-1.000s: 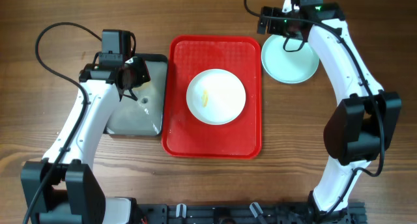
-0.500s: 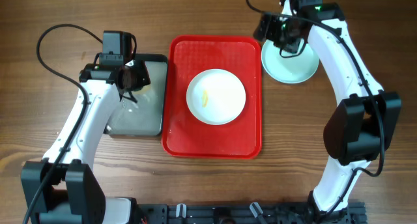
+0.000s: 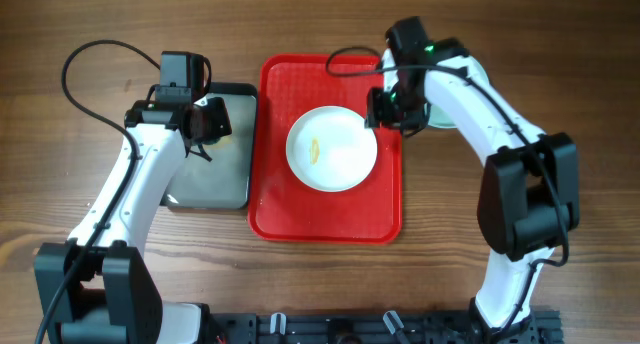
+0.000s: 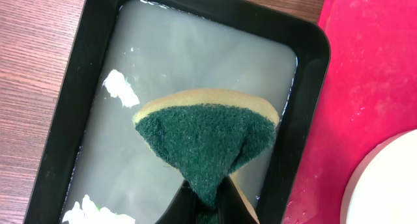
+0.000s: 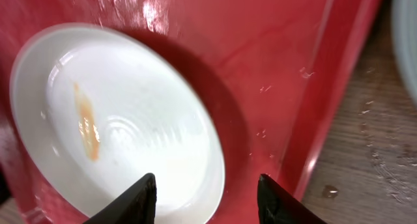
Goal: Clean dirty plates on tray and stack at the side
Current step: 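Move the right gripper back to grip the white plate rim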
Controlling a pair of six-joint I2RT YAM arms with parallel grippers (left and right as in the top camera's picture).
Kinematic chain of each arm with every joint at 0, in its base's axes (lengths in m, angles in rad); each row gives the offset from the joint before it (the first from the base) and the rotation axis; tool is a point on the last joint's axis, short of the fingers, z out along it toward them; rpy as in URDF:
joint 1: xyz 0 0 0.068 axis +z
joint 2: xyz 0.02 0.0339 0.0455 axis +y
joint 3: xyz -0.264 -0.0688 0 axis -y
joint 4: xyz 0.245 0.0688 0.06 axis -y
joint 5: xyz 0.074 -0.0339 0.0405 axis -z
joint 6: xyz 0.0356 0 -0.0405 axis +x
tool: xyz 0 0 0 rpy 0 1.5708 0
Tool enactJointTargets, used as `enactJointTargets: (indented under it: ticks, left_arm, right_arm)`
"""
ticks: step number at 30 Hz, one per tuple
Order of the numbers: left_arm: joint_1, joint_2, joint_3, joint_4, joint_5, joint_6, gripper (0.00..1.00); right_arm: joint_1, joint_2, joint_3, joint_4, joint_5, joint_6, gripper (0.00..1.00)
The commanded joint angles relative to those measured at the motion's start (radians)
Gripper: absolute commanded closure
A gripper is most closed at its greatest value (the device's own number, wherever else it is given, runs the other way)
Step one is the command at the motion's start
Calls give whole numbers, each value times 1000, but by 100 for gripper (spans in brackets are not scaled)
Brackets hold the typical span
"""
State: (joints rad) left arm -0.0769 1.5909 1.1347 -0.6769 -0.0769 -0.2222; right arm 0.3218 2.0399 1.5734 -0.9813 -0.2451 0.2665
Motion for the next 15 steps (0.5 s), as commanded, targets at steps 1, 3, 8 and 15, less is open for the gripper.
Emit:
enactJointTargets:
  ticks: [1,3,8,15]
  left_arm:
    - [0,10,-7,6,8,17,96]
    - [0,10,-7,6,9,16,96]
    - [0,10,-7,6,9,16,96]
    - [0,10,-7,6,8,18,96]
  right_arm:
    - [28,-13,-78,56,69,16,52]
    - [39,-13,-111,90,69,26,56]
    - [46,-13,-142,119,69,25,65]
    - [46,-13,-142,105,69,29,72]
